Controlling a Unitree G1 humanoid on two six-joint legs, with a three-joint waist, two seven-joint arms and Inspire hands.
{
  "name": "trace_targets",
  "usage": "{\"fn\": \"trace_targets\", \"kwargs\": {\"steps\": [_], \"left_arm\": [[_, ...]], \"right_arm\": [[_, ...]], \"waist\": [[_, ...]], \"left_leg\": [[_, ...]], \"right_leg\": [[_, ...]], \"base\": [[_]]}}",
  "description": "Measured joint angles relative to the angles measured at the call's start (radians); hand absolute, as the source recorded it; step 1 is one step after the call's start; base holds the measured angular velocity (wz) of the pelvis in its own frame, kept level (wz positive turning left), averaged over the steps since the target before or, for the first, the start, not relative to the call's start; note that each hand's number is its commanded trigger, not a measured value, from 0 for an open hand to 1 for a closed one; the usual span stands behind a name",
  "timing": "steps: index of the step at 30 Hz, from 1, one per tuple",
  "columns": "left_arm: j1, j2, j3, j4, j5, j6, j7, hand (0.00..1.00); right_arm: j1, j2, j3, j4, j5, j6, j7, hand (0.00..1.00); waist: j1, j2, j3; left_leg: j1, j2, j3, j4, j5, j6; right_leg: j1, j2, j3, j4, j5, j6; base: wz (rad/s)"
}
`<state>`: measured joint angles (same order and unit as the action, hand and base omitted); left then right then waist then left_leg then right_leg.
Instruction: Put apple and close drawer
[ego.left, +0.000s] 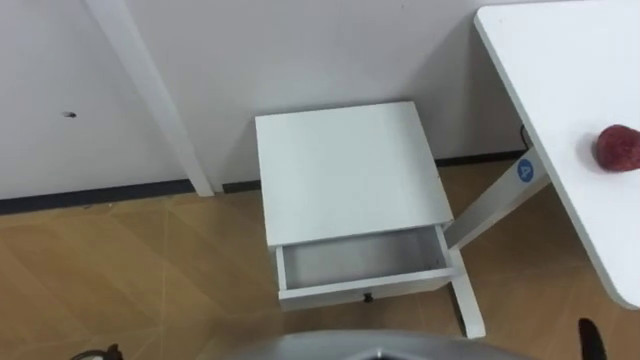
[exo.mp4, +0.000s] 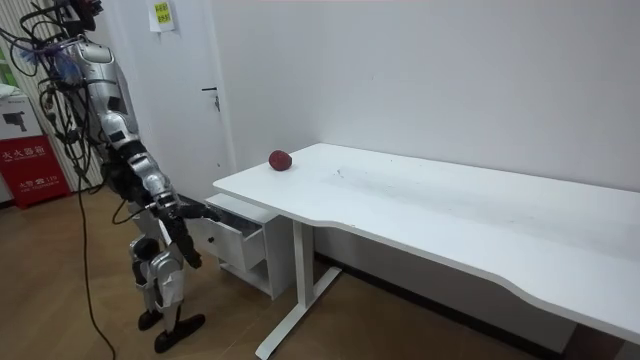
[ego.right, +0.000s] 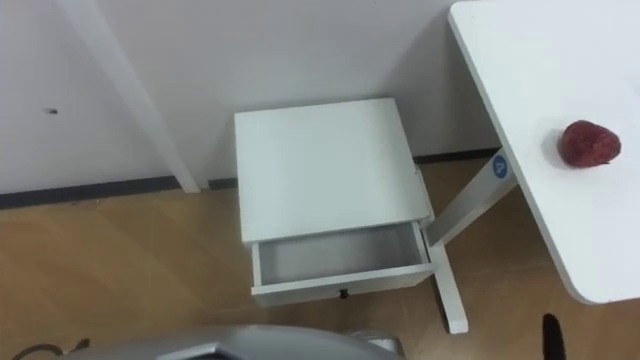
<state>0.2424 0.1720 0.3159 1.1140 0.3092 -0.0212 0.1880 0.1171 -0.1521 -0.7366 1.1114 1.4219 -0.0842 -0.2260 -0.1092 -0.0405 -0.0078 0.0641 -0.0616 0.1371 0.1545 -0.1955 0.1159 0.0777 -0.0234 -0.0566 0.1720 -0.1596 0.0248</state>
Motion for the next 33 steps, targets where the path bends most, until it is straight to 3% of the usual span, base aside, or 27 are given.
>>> {"fn": "trace_targets", "kwargs": {"steps": [7,13,16,21,25,27,33], "left_arm": [[-0.005,0.001,0.028,-0.035,0.005,0.002,-0.003,0.00],[0.007,0.001,0.025,-0.062,-0.001,-0.003,-0.002,0.00],[0.007,0.001,0.025,-0.065,0.010,-0.004,-0.002,0.00],[0.012,0.001,0.008,-0.067,0.016,-0.003,-0.002,0.00],[0.015,0.001,-0.048,-0.069,0.016,-0.002,-0.005,0.00],[0.006,0.001,-0.072,-0.074,0.017,-0.009,-0.006,0.00],[0.005,0.001,-0.093,-0.074,0.014,-0.021,-0.005,0.00]], "right_arm": [[-0.027,-0.009,-0.045,-0.228,0.067,-0.054,-0.132,0.00],[-0.040,-0.024,-0.063,-0.482,0.062,-0.125,-0.275,0.00],[-0.038,-0.025,-0.062,-0.613,-0.035,-0.142,-0.348,0.00],[-0.044,-0.049,-0.003,-0.762,-0.362,-0.155,-0.435,0.00],[-0.053,-0.060,0.083,-0.810,-0.496,-0.155,-0.448,0.00],[-0.057,-0.098,0.175,-0.812,-0.620,-0.155,-0.445,0.00],[-0.072,-0.143,0.246,-0.815,-0.799,-0.153,-0.406,0.00]], "waist": [[-0.005,-0.008,0.0033],[-0.021,-0.012,0.0088],[-0.027,-0.015,0.0108],[-0.020,-0.009,0.0101],[-0.008,-0.003,0.0110],[0.008,-0.006,0.0119],[0.038,-0.019,0.0116]], "left_leg": [[-0.009,0.001,0.002,-0.002,0.000,0.000],[-0.021,0.000,0.002,0.003,0.001,0.001],[-0.022,0.000,0.001,-0.002,0.001,0.001],[-0.037,0.000,0.006,0.001,0.001,0.001],[-0.043,0.003,0.016,0.006,0.001,0.001],[-0.045,0.004,0.022,0.006,0.002,0.001],[-0.037,0.004,0.003,0.007,0.002,0.000]], "right_leg": [[-0.013,0.001,0.001,0.002,0.000,0.000],[-0.017,0.001,0.001,0.002,0.000,0.000],[-0.020,0.001,-0.001,0.001,0.000,0.000],[-0.038,0.001,0.002,0.002,0.000,0.000],[-0.051,0.004,0.018,0.003,0.000,0.000],[-0.053,0.004,0.021,0.002,0.000,0.000],[-0.035,0.002,-0.005,-0.002,0.000,0.000]], "base": [[-0.03],[0.00],[0.00],[-0.02],[-0.08],[-0.07],[0.12]]}}
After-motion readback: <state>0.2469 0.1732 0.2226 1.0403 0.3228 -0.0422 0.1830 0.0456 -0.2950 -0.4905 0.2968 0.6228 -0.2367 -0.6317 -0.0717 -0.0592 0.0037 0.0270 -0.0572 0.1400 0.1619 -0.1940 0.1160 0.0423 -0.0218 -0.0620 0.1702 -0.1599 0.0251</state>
